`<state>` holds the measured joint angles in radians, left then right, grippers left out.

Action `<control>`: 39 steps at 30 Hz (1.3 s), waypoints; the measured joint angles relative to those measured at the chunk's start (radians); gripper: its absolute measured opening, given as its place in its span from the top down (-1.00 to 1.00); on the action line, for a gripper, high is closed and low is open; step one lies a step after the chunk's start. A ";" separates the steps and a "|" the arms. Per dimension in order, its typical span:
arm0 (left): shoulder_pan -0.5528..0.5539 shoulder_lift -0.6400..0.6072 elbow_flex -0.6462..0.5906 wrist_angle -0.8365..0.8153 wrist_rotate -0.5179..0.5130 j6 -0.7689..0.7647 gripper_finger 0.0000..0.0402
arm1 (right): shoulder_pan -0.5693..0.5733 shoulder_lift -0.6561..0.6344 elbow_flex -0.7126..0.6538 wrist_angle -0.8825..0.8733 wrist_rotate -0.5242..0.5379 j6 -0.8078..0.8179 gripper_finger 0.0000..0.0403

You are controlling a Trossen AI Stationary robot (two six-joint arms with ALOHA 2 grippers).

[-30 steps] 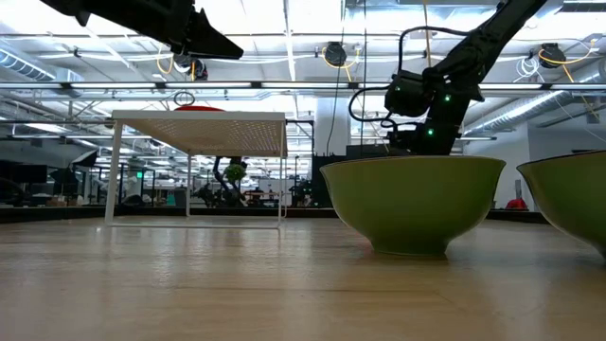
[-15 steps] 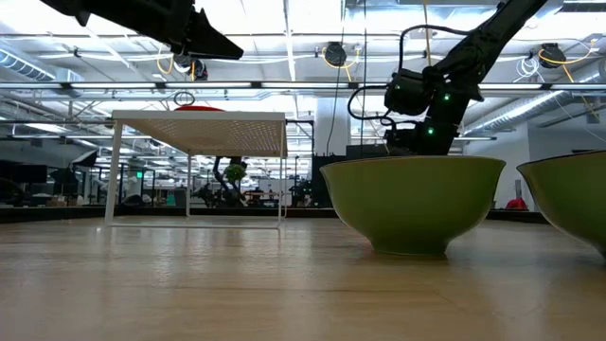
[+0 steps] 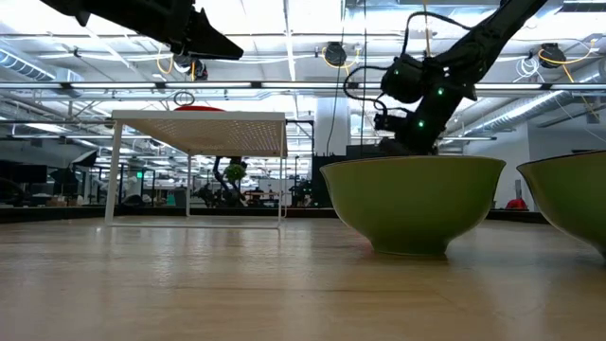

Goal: Pick & Place Mini bowls
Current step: Stack the red bowl on top of the red bowls on the shelf

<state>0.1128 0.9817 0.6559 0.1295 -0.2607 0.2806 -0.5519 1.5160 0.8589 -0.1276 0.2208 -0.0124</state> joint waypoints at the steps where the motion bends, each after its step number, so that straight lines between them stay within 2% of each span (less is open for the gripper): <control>1: 0.000 0.000 0.000 0.000 0.000 -0.003 0.07 | 0.010 -0.007 -0.001 0.009 0.029 -0.019 1.00; 4: 0.000 0.000 0.000 -0.006 -0.002 -0.023 0.07 | 0.052 -0.009 0.000 0.054 0.147 -0.084 1.00; 10: 0.000 0.000 0.000 -0.006 -0.001 -0.028 0.07 | 0.127 -0.029 -0.001 0.087 0.308 -0.181 1.00; 16: 0.000 0.000 0.000 -0.006 0.000 -0.044 0.07 | 0.196 -0.036 -0.001 0.191 0.369 -0.270 1.00; 21: 0.000 0.021 0.000 0.010 0.000 -0.050 0.07 | 0.265 -0.040 -0.001 0.302 0.485 -0.386 1.00; 26: 0.000 0.106 0.000 0.065 0.000 0.013 0.07 | 0.345 -0.040 -0.002 0.403 0.491 -0.526 1.00; 29: 0.000 0.181 0.000 0.146 0.000 0.055 0.07 | 0.389 -0.040 -0.031 0.549 0.501 -0.623 1.00; 31: 0.000 0.227 0.000 0.218 -0.001 0.079 0.07 | 0.422 -0.039 -0.065 0.690 0.560 -0.727 1.00; 35: 0.000 0.305 0.000 0.402 -0.001 0.103 0.07 | 0.480 -0.039 -0.142 1.044 0.676 -0.975 1.00; 39: 0.000 0.355 0.000 0.565 -0.002 0.098 0.07 | 0.527 -0.039 -0.218 1.395 0.701 -1.162 1.00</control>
<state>0.1131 1.3369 0.6563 0.6948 -0.2623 0.3788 -0.0251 1.4769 0.6405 1.2672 0.9214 -1.1744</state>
